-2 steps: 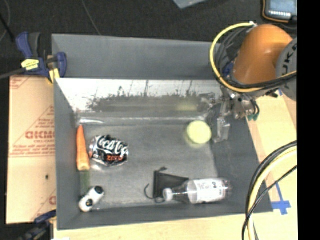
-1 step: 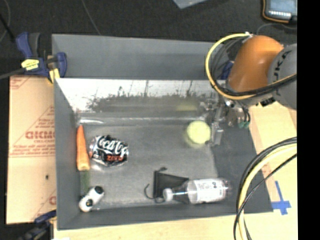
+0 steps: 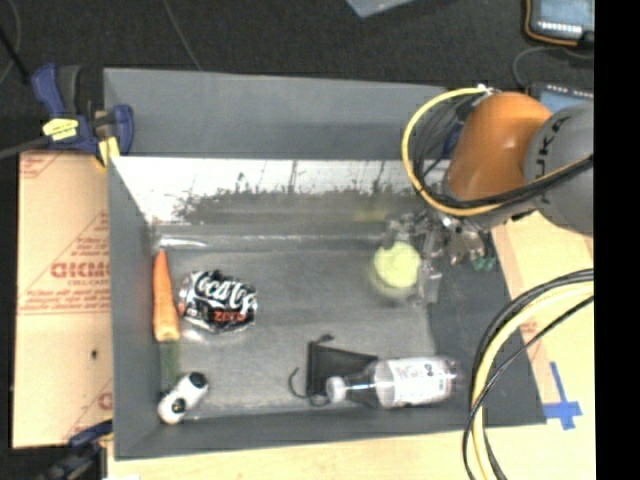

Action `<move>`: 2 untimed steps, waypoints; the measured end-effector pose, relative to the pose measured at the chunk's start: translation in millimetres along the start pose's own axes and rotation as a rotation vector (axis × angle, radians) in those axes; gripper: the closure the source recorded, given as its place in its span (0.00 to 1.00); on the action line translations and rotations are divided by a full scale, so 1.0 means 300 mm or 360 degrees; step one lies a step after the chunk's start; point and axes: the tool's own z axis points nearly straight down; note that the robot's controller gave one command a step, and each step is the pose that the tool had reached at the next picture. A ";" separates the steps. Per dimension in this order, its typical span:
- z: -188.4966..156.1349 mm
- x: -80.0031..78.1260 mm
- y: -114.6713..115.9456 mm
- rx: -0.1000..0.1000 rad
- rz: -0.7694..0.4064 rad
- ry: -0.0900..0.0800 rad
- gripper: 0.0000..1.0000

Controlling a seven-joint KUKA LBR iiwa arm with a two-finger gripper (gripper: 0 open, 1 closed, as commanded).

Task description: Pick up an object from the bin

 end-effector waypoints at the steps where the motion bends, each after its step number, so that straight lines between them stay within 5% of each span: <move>1: 0.091 -0.017 0.017 0.0001 0.0275 -0.0027 1.00; 2: 0.091 -0.017 0.016 0.0002 0.0274 -0.0027 1.00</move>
Offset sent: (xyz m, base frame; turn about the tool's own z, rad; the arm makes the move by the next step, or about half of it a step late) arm 0.0000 0.0000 0.0000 0.0000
